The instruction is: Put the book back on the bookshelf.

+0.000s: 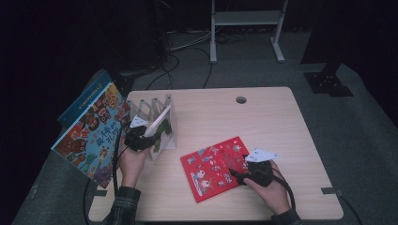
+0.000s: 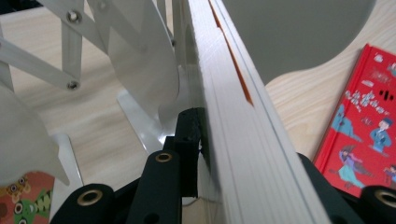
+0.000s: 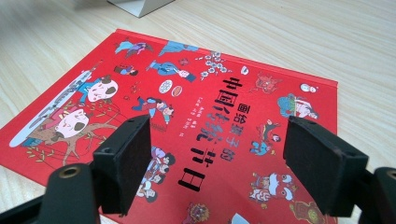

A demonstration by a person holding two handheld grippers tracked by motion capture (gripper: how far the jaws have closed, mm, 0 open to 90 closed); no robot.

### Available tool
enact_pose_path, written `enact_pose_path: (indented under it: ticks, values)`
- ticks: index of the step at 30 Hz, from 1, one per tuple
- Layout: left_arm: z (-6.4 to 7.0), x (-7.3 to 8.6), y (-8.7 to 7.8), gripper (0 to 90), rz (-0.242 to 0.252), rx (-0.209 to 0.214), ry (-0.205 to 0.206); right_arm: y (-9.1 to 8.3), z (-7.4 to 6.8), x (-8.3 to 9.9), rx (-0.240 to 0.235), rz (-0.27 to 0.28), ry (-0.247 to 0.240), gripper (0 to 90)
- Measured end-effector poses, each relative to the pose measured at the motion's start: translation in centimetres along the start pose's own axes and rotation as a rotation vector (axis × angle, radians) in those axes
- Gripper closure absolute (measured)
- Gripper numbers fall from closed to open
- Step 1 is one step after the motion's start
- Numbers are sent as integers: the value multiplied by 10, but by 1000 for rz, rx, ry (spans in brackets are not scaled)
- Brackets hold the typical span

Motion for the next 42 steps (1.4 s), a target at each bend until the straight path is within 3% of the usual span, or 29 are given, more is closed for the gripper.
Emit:
enact_pose_path:
  ticks: [9,12,17,24,31,42]
  values:
    - [-5,10,0,694,-24,20,14,1,-1,0,-2,-1,-5,225]
    - [-5,13,-3,627,-28,33,16,0,-1,0,-1,-2,-5,225]
    - [-6,21,-20,542,-12,66,24,-1,-1,0,1,2,-6,225]
    - [-5,39,-43,525,-25,64,85,-3,0,0,5,4,-2,225]
    - [-6,48,-30,690,-86,121,104,-2,-1,0,4,1,-9,225]
    - [21,38,-17,638,-85,135,146,-1,-2,1,2,-3,-10,225]
Point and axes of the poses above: each handheld gripper's, and its own axes: y roughly forward along the jaws, x roughly out of its underside, z roughly to its right, the point moved 2 cm from there along y, roughly forward along the jaws, and after that the axes turned 2 degrees about -z, right-handed, at the moved point
